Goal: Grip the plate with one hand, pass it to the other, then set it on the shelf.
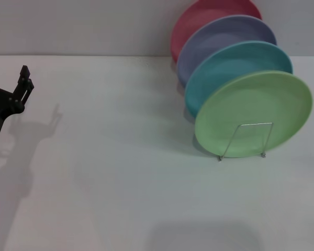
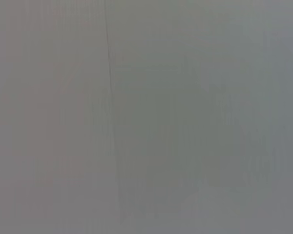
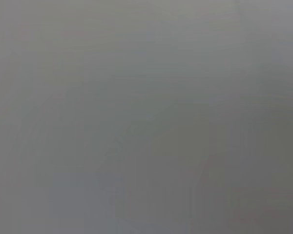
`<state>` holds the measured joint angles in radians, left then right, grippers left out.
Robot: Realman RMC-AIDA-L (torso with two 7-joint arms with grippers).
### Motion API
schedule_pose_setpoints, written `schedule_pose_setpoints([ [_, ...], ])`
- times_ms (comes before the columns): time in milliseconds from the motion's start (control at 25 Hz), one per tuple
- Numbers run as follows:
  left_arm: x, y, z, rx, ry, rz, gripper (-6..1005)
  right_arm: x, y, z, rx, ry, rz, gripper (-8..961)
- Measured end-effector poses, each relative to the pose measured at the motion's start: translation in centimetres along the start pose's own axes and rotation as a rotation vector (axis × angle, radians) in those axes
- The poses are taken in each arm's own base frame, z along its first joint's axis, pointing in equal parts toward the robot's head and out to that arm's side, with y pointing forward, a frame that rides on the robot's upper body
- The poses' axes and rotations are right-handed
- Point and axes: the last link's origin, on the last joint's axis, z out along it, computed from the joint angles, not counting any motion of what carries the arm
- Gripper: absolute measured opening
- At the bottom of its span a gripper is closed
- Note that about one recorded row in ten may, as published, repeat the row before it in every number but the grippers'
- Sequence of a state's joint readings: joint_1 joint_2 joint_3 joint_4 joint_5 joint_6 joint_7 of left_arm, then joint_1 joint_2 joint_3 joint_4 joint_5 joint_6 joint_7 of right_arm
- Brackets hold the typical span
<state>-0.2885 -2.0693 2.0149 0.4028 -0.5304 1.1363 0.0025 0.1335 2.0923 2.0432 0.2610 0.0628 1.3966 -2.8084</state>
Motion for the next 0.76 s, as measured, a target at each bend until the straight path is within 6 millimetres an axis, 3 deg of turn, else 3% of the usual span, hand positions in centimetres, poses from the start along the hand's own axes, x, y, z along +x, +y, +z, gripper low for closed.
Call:
schedule_pose_setpoints([
  [320,-0.3,-0.4,-0.4,0.014,-0.007,0.01,795,0.5,1.3,0.4,-0.039,0.013,-0.021,824],
  [760,-0.7,-0.7,-0.8,0.024,-0.023,0.029,795,0.5,1.0,0.2,-0.022,0.01,-0.019,824],
])
